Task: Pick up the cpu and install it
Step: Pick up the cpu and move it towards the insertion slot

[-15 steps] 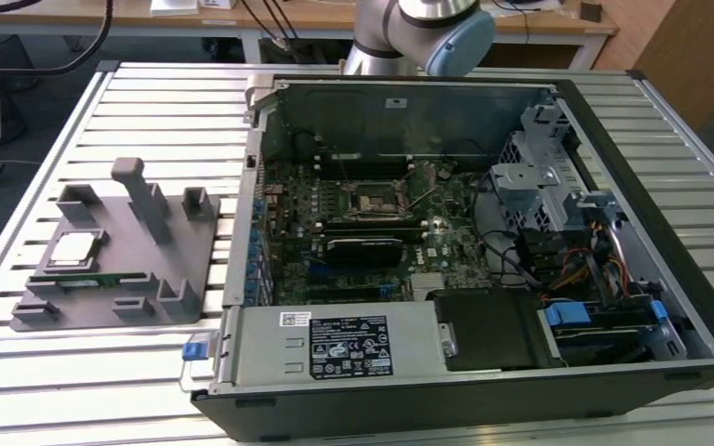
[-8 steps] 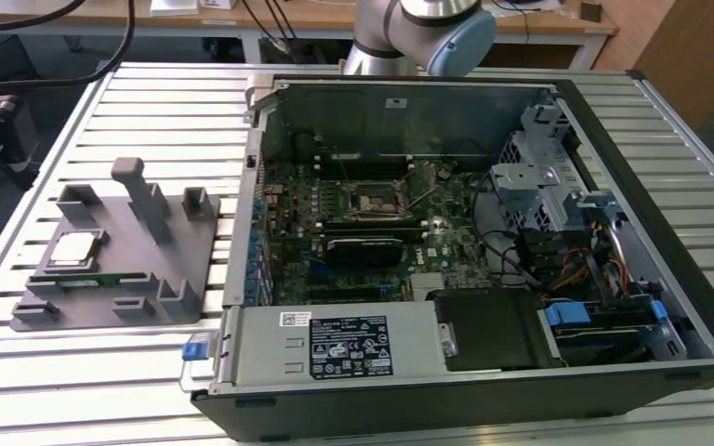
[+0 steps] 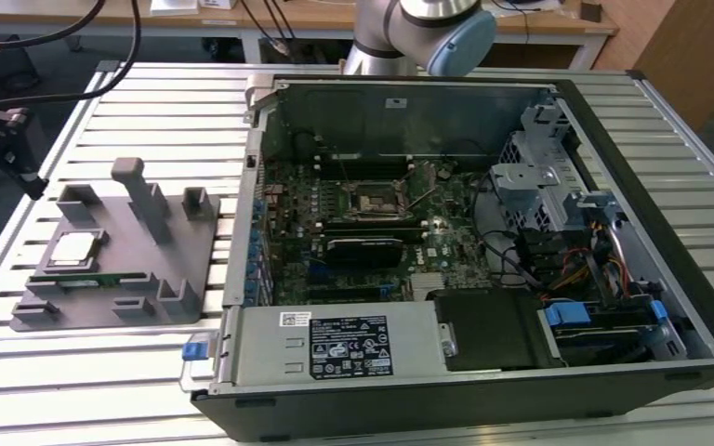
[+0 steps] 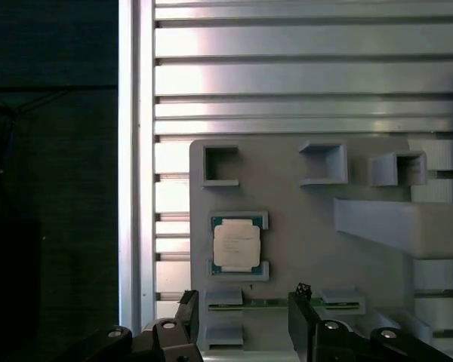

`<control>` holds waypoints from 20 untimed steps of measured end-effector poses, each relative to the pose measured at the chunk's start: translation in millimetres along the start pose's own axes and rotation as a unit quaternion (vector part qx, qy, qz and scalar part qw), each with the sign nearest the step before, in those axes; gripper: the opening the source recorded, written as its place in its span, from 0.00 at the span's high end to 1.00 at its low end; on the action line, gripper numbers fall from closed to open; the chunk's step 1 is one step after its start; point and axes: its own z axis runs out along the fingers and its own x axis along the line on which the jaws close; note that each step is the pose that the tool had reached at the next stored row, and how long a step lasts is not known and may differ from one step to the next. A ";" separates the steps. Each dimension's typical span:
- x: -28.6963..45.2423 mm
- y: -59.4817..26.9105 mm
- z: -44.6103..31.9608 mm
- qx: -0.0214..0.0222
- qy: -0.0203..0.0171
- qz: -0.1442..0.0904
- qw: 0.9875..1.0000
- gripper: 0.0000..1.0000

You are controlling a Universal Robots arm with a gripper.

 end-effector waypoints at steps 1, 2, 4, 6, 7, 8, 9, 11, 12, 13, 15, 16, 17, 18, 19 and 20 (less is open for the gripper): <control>0.0 0.2 1.8 0.000 0.000 0.000 1.000 0.41; 0.0 0.4 3.8 0.000 0.000 0.000 1.000 0.41; 0.0 0.5 7.3 0.000 0.000 0.000 1.000 0.41; -0.1 0.5 11.0 0.000 0.000 0.000 1.000 0.41; -0.1 0.4 12.7 0.000 0.000 0.000 1.000 0.41; -0.1 0.4 14.6 0.000 0.000 0.000 1.000 0.41; -0.2 0.3 16.5 0.000 0.000 -0.001 1.000 0.41; -0.2 0.1 19.8 0.000 0.000 -0.007 1.000 0.41; -0.2 0.1 21.3 0.000 0.000 -0.012 1.000 0.41; -0.2 0.0 22.8 0.000 0.000 -0.016 1.000 0.41; -0.3 -0.1 26.4 0.000 0.000 -0.018 1.000 0.41; -0.3 -0.2 28.2 0.000 0.000 -0.018 1.000 0.41; -0.3 -0.2 30.0 0.000 0.000 -0.018 1.000 0.41; -0.3 -0.1 31.8 0.000 0.000 -0.018 1.000 0.41; -0.3 0.0 33.7 0.000 0.000 -0.018 1.000 0.41; -0.4 0.1 35.5 0.000 0.000 -0.018 1.000 0.41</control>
